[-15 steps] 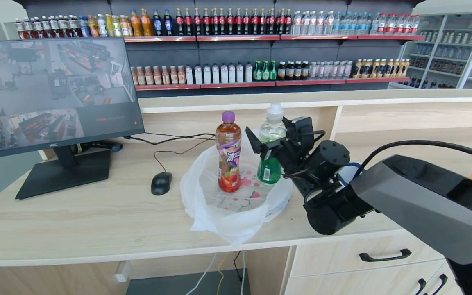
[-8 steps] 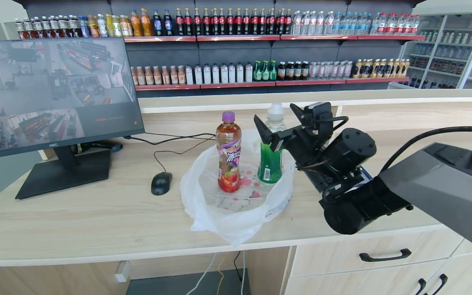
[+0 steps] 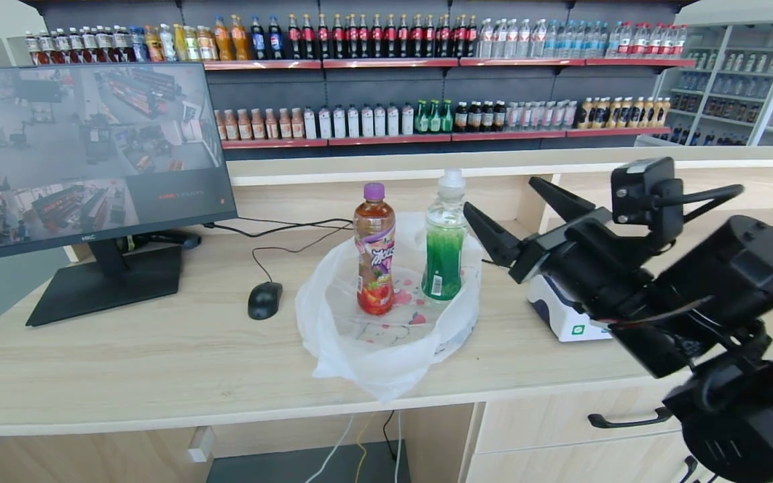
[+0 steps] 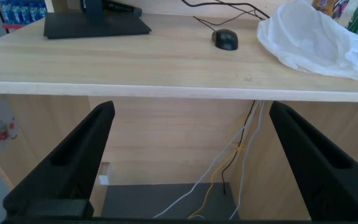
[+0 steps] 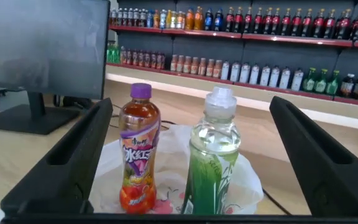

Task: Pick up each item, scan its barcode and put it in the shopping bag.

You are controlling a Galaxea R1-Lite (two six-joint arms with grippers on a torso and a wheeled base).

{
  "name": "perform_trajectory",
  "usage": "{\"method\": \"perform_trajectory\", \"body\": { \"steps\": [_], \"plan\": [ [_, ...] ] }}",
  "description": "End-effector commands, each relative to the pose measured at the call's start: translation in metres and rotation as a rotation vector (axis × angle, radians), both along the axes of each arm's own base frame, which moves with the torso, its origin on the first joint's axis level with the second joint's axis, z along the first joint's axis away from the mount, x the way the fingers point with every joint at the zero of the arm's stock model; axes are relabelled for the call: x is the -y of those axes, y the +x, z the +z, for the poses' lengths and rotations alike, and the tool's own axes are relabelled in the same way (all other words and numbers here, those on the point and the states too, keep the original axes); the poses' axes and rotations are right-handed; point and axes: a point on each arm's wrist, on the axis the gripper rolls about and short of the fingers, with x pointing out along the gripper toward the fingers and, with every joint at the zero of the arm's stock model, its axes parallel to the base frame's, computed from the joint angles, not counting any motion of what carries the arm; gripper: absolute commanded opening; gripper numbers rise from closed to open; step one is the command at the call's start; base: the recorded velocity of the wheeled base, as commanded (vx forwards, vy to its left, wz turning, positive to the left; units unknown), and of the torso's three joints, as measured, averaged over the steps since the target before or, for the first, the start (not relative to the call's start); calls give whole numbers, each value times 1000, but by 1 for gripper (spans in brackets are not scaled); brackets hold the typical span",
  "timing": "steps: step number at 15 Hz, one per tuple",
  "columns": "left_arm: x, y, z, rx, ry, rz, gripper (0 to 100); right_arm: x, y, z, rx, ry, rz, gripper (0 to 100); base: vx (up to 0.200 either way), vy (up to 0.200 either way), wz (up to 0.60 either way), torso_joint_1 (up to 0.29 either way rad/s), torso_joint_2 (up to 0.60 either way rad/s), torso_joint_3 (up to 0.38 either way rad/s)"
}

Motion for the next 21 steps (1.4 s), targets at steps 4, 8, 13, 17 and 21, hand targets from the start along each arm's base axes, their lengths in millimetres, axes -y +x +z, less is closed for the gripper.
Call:
{"method": "perform_trajectory", "body": {
  "steps": [4, 8, 13, 17, 21],
  "plan": [
    [0, 0, 0, -1, -2, 0, 100, 8, -63, -3, -10, -65, 94, 100, 0, 0, 0, 0, 0, 0],
    [0, 0, 0, 1, 0, 2, 100, 28, -71, -2, -14, -65, -39, 100, 0, 0, 0, 0, 0, 0],
    [0, 0, 0, 1, -2, 0, 100, 26, -69, -5, -109, 75, -37, 100, 0, 0, 0, 0, 0, 0],
    [0, 0, 0, 1, 0, 0, 100, 29, -66, -15, -146, 51, -92, 100, 0, 0, 0, 0, 0, 0],
    [0, 0, 0, 1, 0, 0, 100, 29, -61, -20, -144, 7, -121, 100, 0, 0, 0, 0, 0, 0]
  ]
}}
